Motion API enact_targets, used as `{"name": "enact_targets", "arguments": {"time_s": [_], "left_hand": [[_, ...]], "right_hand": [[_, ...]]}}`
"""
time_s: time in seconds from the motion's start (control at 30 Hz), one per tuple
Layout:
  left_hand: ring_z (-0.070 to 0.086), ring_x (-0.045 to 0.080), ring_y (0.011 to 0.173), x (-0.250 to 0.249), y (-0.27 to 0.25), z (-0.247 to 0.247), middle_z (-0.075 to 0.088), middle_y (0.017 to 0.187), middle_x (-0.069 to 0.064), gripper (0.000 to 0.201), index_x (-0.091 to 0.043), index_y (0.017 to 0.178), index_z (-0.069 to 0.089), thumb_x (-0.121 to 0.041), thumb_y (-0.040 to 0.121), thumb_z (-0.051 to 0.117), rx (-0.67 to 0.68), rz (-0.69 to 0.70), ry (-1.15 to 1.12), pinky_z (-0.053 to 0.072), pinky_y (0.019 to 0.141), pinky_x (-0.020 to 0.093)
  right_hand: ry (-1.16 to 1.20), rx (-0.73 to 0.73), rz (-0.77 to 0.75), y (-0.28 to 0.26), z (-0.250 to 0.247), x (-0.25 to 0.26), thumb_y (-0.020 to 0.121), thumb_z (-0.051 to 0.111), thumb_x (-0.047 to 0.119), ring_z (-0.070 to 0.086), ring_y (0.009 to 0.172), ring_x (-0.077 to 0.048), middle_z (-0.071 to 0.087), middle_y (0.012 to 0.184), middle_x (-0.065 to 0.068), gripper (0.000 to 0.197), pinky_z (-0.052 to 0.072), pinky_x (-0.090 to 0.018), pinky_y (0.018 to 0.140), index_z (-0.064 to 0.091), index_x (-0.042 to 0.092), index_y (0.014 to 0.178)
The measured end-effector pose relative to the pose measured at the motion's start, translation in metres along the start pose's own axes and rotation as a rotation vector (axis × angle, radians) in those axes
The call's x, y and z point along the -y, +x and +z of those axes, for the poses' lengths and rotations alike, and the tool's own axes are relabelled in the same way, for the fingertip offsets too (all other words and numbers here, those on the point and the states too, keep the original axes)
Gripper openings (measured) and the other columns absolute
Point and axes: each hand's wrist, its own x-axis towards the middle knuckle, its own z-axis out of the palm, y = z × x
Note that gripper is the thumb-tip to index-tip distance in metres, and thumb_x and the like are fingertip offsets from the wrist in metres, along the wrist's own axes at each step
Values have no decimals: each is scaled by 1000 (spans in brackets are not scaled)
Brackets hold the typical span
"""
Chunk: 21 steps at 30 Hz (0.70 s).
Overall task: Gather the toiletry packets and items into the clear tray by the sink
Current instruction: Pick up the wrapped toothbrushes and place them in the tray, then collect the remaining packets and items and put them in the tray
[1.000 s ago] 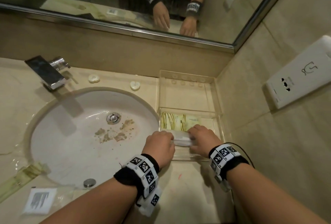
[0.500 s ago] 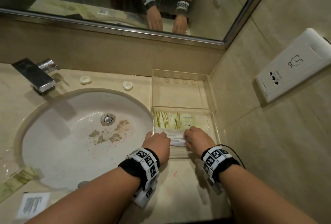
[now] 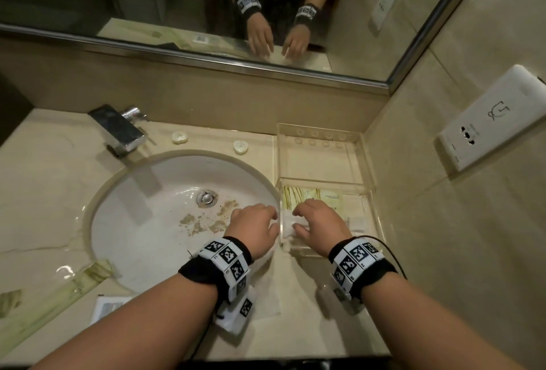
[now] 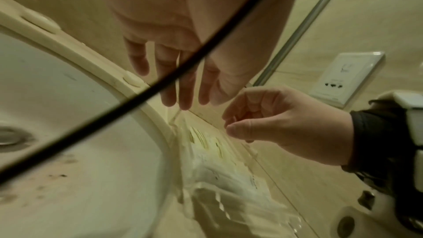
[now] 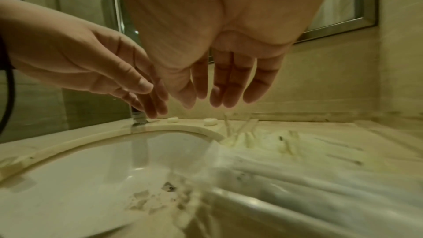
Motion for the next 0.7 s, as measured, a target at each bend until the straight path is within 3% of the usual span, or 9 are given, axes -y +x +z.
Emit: {"name": "enact_targets", "arguments": {"time_s": [0.2,0.5,0.7], "left_hand": [[63,23,97,66,-47,-39,69,107,2,25,-16,110,63,-28,92,50,-56,-133,-141,49,83,32],[64,16,86,150,-135,-66,70,96,-4,20,-19,103,66,-29,90,55,-161,-324,-298,52,82,31],[64,16,85,207,-196,-73,69,92,-3,18,-18,99,66,-29,89,56,-169,-483,-349,53,81,32]], "right_hand": [[1,73,-89,6,15,65,89,57,27,57,99,-22,63,104,-4,25,47,-33,82,61,15,110],[-3,197,-225,19,48,169,90,57,30,57,96,-19,64,104,1,23,45,-29,79,61,19,109],[-25,282,-335,30,77,243,91,57,30,56,101,-22,62,108,-2,25,47,-34,83,59,18,113]]}}
